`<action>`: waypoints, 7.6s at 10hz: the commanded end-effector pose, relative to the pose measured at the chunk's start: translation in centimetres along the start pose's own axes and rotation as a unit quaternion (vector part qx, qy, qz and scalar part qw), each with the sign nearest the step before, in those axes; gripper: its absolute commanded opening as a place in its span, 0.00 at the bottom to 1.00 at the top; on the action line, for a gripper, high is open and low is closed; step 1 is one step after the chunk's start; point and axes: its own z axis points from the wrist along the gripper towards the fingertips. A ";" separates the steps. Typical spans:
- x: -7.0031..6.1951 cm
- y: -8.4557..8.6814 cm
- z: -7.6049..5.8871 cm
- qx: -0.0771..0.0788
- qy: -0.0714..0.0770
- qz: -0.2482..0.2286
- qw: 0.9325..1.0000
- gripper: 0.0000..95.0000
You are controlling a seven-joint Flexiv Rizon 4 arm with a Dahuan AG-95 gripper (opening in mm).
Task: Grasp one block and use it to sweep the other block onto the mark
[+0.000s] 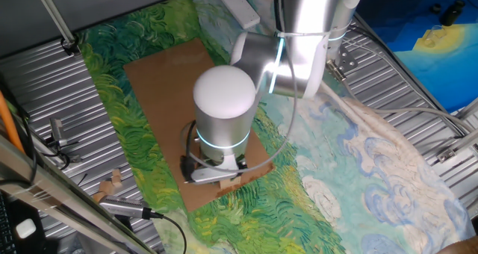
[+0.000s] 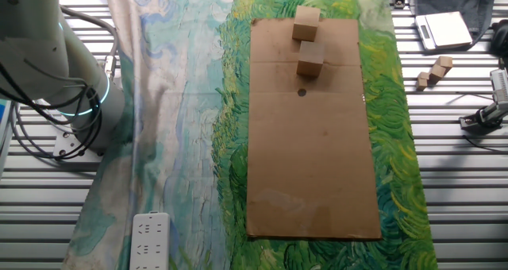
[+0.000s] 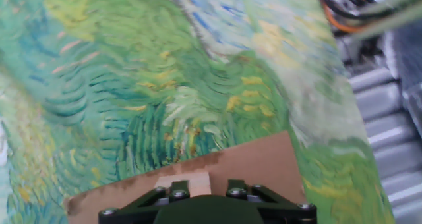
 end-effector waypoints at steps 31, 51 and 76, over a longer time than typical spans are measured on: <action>3.9 1.4 5.6 0.016 -0.007 -0.053 0.998 0.00; 8.7 0.1 4.0 0.022 0.000 -0.085 0.996 0.00; 8.7 0.1 4.0 0.023 -0.001 -0.023 0.999 0.00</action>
